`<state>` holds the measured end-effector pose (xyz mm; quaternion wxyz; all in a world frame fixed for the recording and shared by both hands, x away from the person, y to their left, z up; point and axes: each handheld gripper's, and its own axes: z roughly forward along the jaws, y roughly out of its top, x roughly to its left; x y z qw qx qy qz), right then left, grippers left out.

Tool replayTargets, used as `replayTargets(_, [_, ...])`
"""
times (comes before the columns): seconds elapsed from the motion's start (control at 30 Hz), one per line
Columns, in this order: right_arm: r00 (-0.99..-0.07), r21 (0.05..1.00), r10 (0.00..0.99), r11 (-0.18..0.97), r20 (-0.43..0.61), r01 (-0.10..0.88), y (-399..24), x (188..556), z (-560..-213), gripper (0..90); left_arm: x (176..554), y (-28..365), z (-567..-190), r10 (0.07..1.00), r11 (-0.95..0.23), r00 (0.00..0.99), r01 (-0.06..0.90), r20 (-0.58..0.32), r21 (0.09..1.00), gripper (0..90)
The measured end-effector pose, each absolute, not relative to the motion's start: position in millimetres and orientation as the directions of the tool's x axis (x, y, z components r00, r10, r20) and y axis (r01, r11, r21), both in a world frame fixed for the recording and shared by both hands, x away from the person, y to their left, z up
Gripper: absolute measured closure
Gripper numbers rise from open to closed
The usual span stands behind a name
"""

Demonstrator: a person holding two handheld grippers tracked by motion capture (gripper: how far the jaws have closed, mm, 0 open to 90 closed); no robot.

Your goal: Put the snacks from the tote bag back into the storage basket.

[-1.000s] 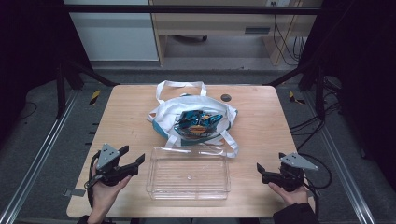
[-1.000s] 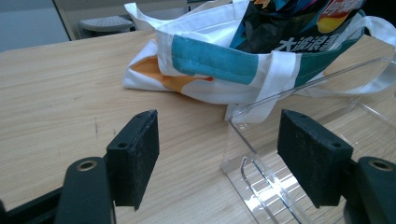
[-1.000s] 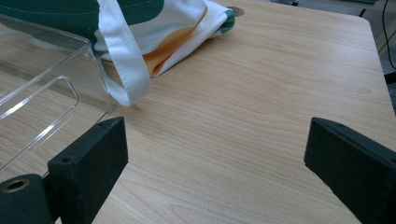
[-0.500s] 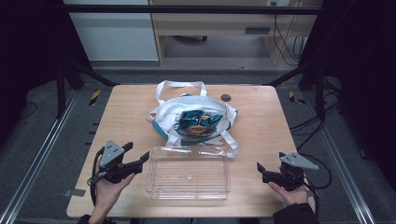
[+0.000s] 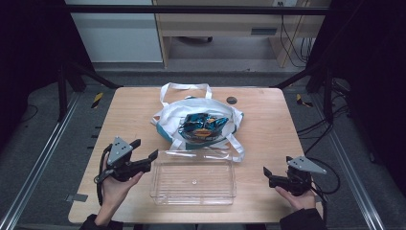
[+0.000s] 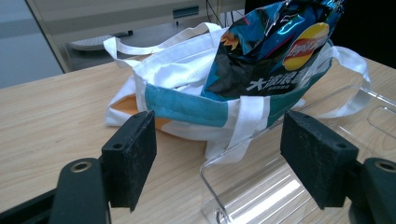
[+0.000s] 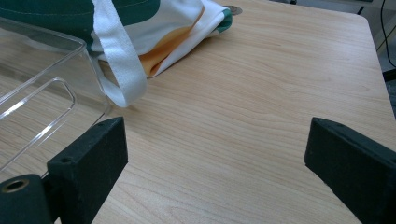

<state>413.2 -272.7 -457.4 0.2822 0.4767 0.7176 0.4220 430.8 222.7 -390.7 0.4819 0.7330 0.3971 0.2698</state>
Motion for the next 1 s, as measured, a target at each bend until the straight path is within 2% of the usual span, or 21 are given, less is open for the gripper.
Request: replayTargets(1.0, [-0.397,0.869,0.918,0.196,0.0,0.454,-271.6,414.1,-457.8,6.3,453.2,190.5,-380.6,0.824,-0.237,0.567,0.307,0.023,0.922,26.7])
